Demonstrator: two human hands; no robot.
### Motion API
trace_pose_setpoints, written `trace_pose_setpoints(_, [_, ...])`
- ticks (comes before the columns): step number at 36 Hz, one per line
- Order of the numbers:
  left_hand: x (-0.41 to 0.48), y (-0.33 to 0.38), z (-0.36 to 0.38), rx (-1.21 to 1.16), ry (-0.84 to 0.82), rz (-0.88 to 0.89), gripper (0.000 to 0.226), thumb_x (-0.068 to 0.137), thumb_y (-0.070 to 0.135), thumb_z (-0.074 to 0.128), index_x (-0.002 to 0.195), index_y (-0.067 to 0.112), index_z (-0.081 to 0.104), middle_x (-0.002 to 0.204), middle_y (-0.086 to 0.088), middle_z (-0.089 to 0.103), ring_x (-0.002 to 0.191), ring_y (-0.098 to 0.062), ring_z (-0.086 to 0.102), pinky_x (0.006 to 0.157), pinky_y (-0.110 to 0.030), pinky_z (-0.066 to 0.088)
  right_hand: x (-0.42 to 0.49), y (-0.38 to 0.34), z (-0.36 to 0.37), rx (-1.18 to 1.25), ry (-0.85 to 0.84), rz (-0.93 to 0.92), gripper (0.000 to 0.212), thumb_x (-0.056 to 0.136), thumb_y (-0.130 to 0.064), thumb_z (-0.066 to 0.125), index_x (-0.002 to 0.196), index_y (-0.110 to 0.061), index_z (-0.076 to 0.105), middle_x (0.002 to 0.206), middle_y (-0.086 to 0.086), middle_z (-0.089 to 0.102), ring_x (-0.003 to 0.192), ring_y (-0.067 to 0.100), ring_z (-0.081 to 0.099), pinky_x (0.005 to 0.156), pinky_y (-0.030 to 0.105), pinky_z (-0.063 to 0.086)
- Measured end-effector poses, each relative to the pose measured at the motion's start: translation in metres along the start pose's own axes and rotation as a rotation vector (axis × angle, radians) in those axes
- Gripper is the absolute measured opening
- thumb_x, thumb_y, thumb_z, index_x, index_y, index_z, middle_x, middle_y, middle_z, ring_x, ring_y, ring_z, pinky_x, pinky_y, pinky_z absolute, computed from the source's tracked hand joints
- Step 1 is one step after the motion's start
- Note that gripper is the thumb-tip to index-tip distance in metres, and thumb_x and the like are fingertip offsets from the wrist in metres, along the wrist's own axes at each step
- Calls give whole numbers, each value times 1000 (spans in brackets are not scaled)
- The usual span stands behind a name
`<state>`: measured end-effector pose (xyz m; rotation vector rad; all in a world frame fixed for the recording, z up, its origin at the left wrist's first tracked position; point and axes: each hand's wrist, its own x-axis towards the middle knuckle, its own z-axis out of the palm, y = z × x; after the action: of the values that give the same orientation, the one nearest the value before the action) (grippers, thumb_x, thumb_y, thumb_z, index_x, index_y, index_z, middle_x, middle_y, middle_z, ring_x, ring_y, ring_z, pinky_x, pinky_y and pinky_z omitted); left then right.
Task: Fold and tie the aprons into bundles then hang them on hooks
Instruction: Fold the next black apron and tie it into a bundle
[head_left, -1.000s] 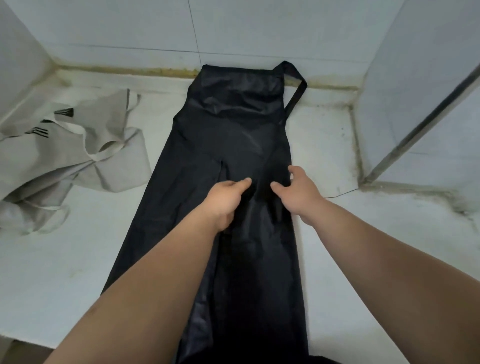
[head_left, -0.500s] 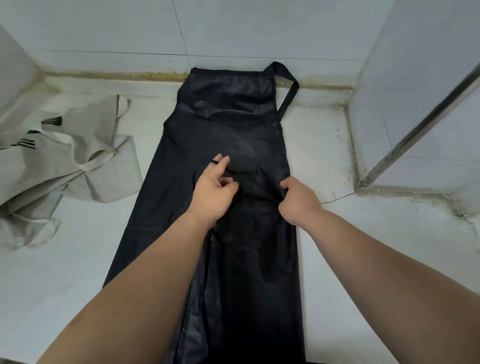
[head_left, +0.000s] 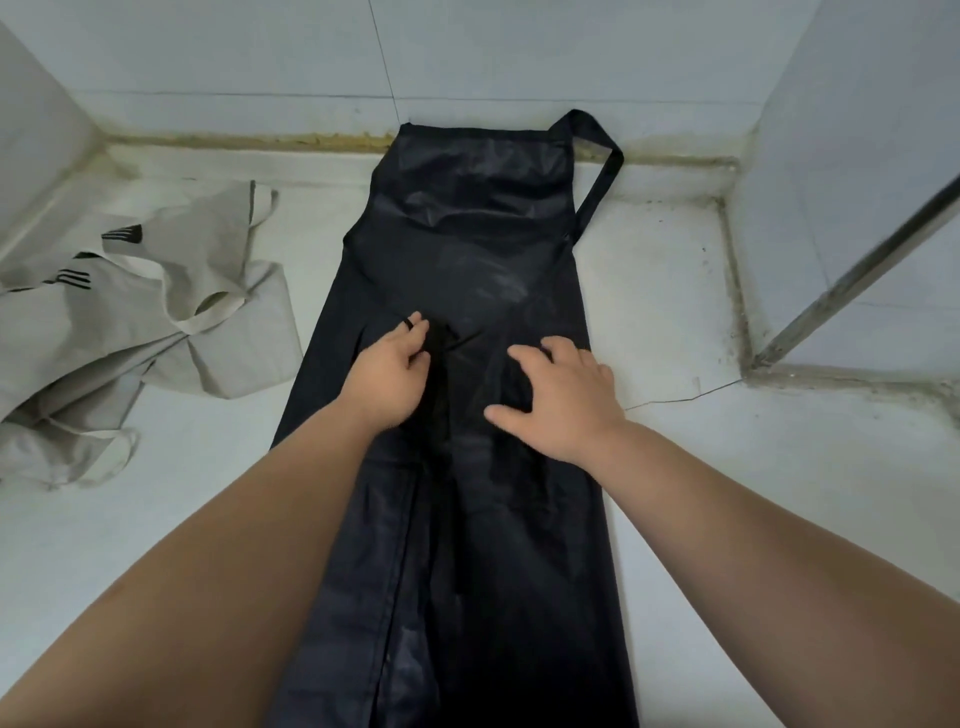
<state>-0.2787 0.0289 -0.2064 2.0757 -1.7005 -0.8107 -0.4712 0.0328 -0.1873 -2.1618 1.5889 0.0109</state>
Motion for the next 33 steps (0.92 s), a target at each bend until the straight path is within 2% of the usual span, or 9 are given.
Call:
trace_pose_setpoints(5, [15,-7,-2,-79,13,-11,43,101,14,44,143,11,42,154,1,33,142,-12,26,105,-8,10,7,0,25,-122,-188,34,84,84,-76,32,150,-36,-1,159,7,-11,145,33,-4,115,49,-3])
trace_pose_setpoints(10, [27,-13,2,-149,24,-33,44,101,15,45,145,14,41,152,1,37,141,-12,31,107,-11,15,13,-1,39,-167,-120,92,79,86,-76,18,150,-36,-4,159,7,-12,145,32,-4,116,49,-8])
trace_pose_setpoints(17, [-12,-14,0,-165,-107,58,72,97,8,50,153,27,10,152,-3,35,139,-17,34,109,-18,24,4,-14,40,-116,30,186,76,89,-70,29,150,-28,13,158,13,3,143,35,9,116,49,2])
trace_pose_setpoints(20, [-35,-20,0,-27,-10,72,59,94,16,56,148,20,33,140,-10,46,127,-23,47,101,-19,31,-10,-25,36,-107,157,175,65,92,-62,36,144,-23,30,150,11,28,134,32,28,109,45,20])
trace_pose_setpoints(22, [-51,-22,-2,28,56,85,36,91,23,62,127,18,59,122,-7,54,111,-21,56,91,-17,34,-22,-34,32,-57,212,162,50,95,-51,40,134,-20,43,133,8,48,119,29,46,96,40,34])
trace_pose_setpoints(25, [-75,-27,-1,66,-65,96,20,86,35,67,101,21,67,107,0,56,95,-15,57,81,-18,37,-43,-46,35,147,160,207,32,96,-36,45,120,-16,53,112,4,61,99,24,57,70,30,41])
trace_pose_setpoints(28, [-96,-33,0,121,-171,139,25,88,32,65,109,19,65,111,-1,51,102,-16,55,85,-18,36,-64,-54,46,295,101,251,30,94,-37,52,114,-15,57,107,3,64,100,23,59,73,28,43])
trace_pose_setpoints(30, [-108,-39,-3,127,-172,171,32,90,24,62,121,18,61,123,-4,51,115,-19,52,92,-18,34,-77,-63,53,318,26,252,45,90,-46,56,122,-14,56,114,3,63,108,23,58,84,29,46])
trace_pose_setpoints(33, [-125,-50,-9,260,-249,191,47,90,31,60,136,26,51,143,0,41,134,-24,36,109,-36,32,-91,-75,61,241,-43,281,64,84,-56,59,131,-12,51,127,6,57,114,24,55,92,33,47])
